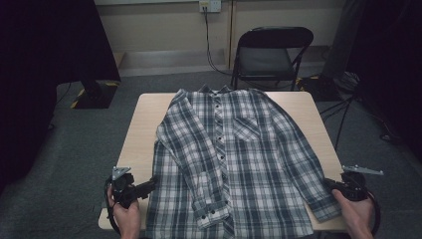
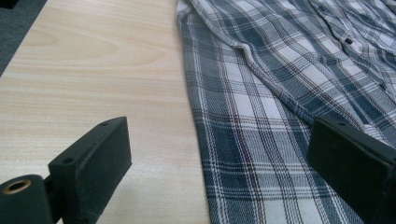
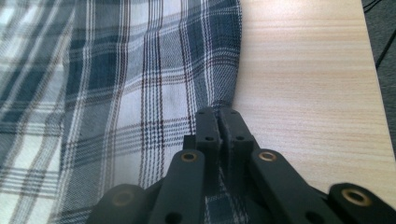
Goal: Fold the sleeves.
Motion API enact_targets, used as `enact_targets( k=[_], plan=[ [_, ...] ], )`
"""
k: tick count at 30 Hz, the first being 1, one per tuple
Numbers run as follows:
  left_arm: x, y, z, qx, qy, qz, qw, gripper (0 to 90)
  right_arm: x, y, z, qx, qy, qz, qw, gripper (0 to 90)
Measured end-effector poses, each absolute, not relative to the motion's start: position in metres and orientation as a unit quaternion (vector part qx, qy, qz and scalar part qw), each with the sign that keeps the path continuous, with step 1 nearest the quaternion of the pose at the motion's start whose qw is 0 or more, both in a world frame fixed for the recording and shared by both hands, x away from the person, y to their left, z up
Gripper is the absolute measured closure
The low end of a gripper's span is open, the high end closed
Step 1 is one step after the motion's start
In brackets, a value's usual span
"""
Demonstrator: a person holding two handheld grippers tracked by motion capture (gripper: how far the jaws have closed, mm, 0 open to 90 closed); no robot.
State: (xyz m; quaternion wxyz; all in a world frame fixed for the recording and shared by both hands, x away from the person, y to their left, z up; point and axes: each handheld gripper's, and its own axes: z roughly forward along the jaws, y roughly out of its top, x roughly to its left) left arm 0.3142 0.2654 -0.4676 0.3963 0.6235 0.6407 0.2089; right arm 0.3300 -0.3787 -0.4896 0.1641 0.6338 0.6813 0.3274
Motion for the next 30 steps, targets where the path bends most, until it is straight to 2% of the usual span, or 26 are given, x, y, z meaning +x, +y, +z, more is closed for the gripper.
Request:
enact_targets(
  k=[9,30],
  plan=[
    [0.314,0.265,-0.468,0.624,0.641,0.208,0.395,5.8,0.325,-0.378,-0.481,0.63,0.666,0.36,0.175,87.6],
    [0.315,0.269,-0.469,0.615,0.652,0.209,0.391,5.8,0.316,-0.372,-0.462,0.6,0.646,0.443,0.163,87.8]
  ],
)
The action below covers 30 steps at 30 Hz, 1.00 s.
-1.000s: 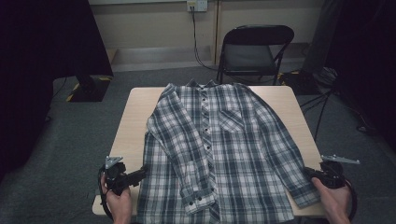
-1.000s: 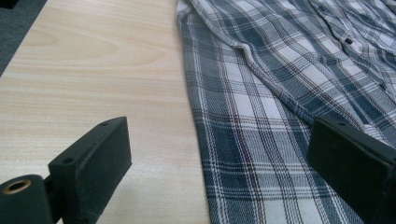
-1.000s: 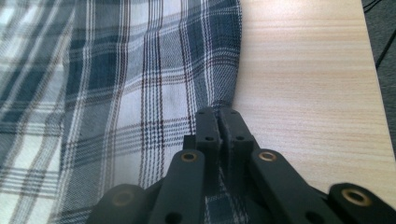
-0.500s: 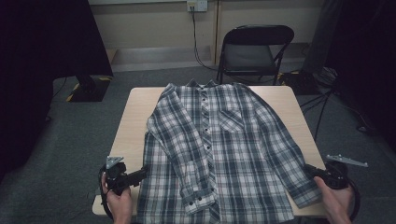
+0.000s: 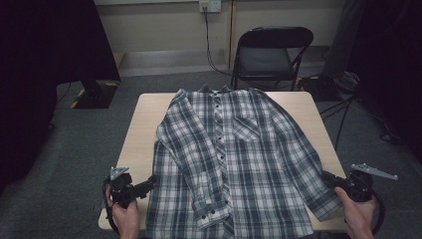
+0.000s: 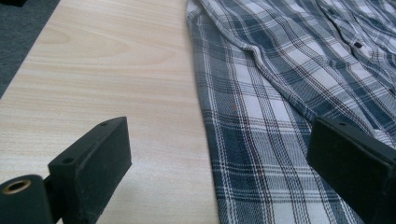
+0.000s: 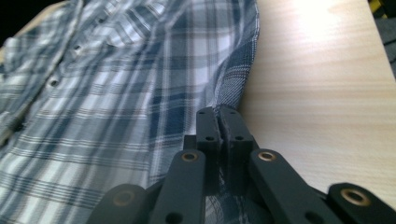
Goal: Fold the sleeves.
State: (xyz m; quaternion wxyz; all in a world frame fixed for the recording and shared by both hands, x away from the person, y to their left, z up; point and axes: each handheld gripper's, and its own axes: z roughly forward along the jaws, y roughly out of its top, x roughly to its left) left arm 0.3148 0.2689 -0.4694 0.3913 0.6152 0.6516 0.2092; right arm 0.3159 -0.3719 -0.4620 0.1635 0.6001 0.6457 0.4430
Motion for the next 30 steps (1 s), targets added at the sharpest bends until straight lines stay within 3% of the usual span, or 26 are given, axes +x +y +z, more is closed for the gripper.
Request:
enact_targets(
  k=[30],
  plan=[
    [0.315,0.266,-0.47,0.62,0.649,0.207,0.389,5.8,0.315,-0.292,-0.439,0.503,0.705,0.485,0.123,87.8]
  ],
)
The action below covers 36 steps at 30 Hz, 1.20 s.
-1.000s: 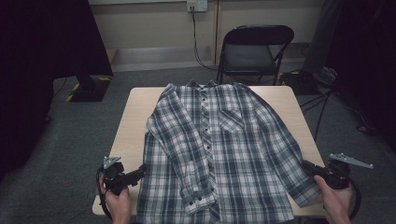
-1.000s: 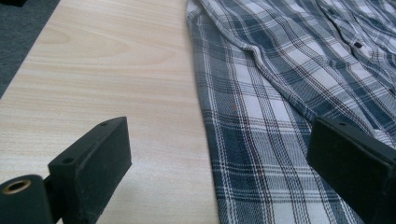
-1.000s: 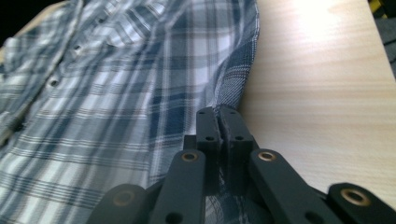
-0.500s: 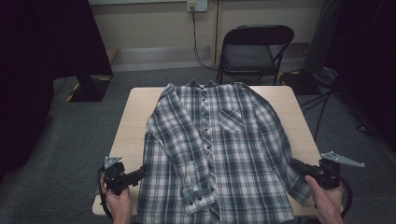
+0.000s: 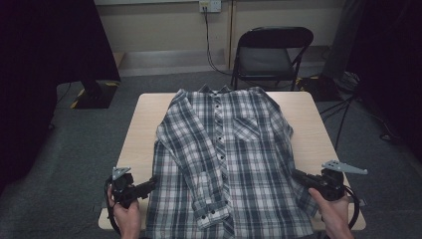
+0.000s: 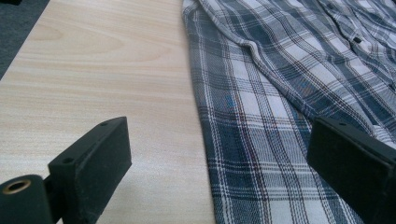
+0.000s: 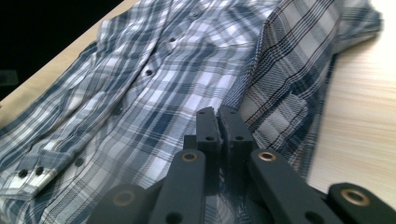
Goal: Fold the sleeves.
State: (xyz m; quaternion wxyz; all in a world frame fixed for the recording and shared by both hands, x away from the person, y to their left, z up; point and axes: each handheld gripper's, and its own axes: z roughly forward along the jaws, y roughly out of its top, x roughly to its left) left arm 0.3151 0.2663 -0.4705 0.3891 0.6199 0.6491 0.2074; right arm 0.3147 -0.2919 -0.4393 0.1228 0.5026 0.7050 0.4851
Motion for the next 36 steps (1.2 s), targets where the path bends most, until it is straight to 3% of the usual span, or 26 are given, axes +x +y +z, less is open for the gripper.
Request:
enact_targets(
  k=[13,18,32,35,36],
  plan=[
    [0.314,0.265,-0.471,0.622,0.648,0.205,0.389,5.8,0.322,-0.239,-0.439,0.448,0.753,0.471,0.104,87.8],
    [0.315,0.264,-0.472,0.623,0.649,0.202,0.388,5.8,0.328,-0.224,-0.442,0.444,0.756,0.475,0.077,87.8],
    [0.315,0.262,-0.472,0.625,0.648,0.197,0.389,5.8,0.347,-0.175,-0.465,0.436,0.792,0.426,0.049,86.7],
    [0.315,0.262,-0.472,0.626,0.646,0.196,0.389,5.8,0.354,-0.169,-0.475,0.44,0.802,0.401,0.05,84.1],
    [0.315,0.262,-0.472,0.627,0.646,0.197,0.389,5.8,0.356,-0.167,-0.48,0.437,0.812,0.383,0.04,79.4]
  ],
)
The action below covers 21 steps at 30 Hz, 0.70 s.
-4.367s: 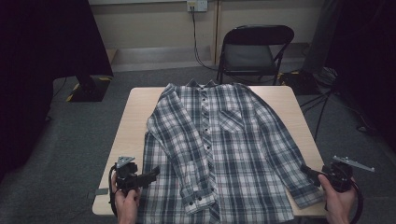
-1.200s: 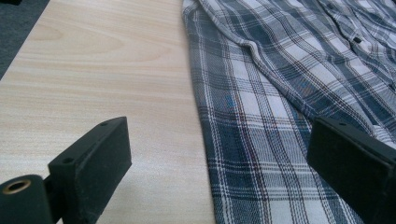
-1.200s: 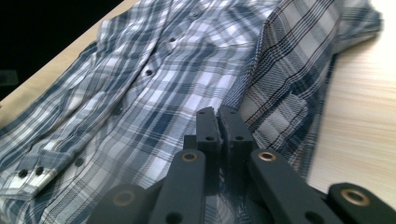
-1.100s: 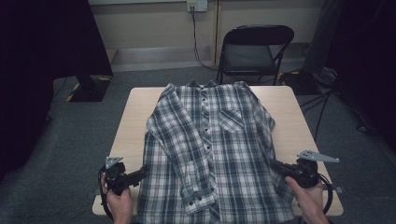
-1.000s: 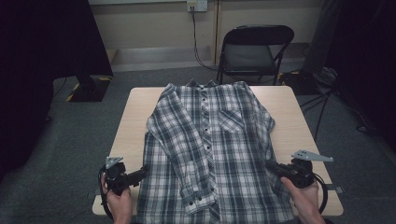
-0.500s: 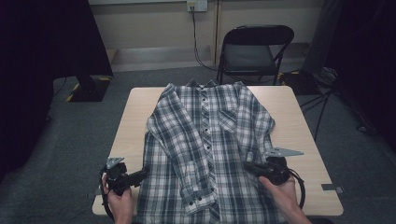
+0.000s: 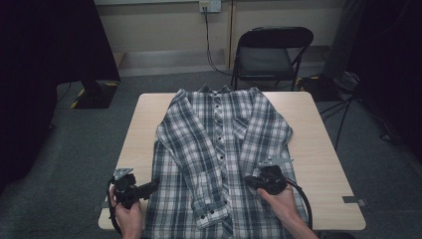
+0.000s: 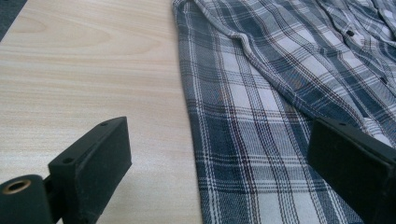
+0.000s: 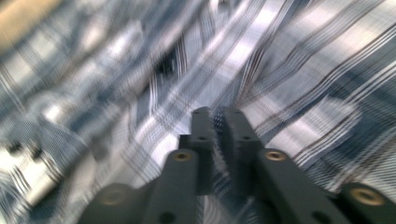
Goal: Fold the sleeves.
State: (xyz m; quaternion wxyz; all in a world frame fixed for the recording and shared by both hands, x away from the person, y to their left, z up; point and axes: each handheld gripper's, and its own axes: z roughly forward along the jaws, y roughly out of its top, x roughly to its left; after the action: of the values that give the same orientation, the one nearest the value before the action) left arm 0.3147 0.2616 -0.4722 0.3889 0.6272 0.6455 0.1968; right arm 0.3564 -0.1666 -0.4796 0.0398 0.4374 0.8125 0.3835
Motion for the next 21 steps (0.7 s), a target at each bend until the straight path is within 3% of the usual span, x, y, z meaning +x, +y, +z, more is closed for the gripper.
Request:
enact_targets(
  k=[3,6,10,16,21],
  plan=[
    [0.315,0.261,-0.472,0.626,0.647,0.195,0.389,5.8,0.358,-0.165,-0.486,0.445,0.817,0.365,0.038,69.8],
    [0.314,0.261,-0.472,0.626,0.647,0.197,0.39,5.8,0.358,-0.169,-0.48,0.439,0.81,0.387,0.031,47.1],
    [0.315,0.261,-0.472,0.627,0.646,0.195,0.389,5.8,0.352,-0.192,-0.459,0.445,0.78,0.439,0.033,30.8],
    [0.315,0.26,-0.473,0.628,0.646,0.194,0.389,5.8,0.341,-0.232,-0.446,0.468,0.747,0.469,0.054,25.8],
    [0.314,0.26,-0.472,0.627,0.646,0.194,0.391,5.8,0.321,-0.246,-0.46,0.482,0.746,0.456,0.049,24.9]
  ],
)
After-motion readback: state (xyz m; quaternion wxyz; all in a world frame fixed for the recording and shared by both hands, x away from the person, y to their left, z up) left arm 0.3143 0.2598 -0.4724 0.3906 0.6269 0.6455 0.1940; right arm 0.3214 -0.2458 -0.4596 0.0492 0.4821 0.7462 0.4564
